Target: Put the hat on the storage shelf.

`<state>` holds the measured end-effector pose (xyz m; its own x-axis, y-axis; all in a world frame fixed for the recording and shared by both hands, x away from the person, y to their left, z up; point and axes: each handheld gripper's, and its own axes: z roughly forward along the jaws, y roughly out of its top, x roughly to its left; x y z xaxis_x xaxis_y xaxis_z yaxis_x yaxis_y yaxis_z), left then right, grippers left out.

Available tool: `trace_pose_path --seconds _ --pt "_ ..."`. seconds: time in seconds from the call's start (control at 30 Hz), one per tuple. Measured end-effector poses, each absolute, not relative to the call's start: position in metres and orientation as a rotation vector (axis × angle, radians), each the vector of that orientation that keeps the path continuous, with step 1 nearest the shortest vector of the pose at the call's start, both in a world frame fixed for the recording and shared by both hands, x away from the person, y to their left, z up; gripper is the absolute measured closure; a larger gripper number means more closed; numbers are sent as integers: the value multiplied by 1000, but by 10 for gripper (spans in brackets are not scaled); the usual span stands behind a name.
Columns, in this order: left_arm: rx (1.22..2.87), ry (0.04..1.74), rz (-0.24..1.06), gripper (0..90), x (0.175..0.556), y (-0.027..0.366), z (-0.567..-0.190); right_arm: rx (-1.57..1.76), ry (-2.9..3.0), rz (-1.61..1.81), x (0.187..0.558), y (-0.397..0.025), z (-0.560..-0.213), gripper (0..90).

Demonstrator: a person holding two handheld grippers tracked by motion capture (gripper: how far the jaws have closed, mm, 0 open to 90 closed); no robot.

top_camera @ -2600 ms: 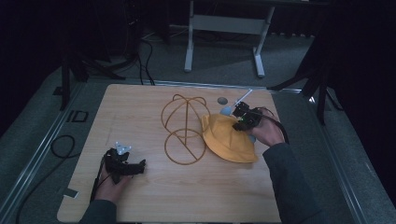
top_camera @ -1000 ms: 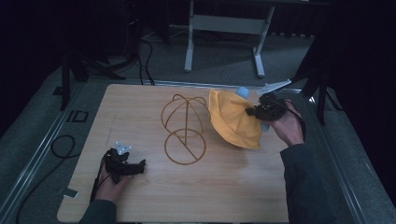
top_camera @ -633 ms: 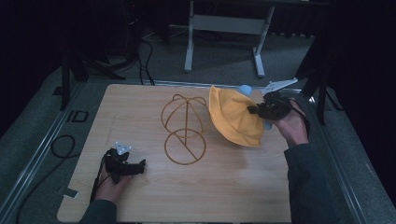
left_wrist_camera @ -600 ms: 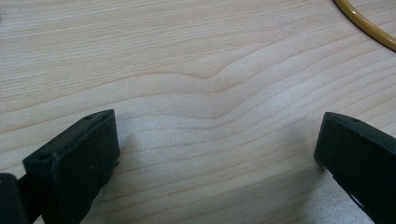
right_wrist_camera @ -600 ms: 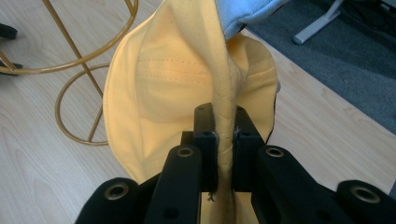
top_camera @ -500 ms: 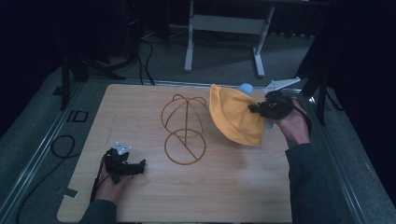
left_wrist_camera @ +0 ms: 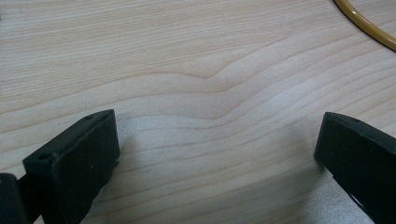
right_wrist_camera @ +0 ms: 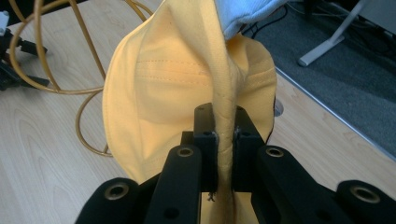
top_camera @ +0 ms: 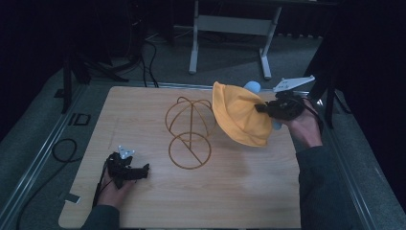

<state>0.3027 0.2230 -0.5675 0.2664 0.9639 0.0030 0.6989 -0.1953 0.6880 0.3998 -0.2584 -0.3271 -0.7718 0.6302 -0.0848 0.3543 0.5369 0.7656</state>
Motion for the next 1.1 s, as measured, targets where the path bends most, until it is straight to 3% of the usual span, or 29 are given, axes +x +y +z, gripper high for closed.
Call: trace_pose_path --seconds 1.1 --pt "1977 1494 600 2 303 223 -567 613 2471 1107 388 -220 -285 843"
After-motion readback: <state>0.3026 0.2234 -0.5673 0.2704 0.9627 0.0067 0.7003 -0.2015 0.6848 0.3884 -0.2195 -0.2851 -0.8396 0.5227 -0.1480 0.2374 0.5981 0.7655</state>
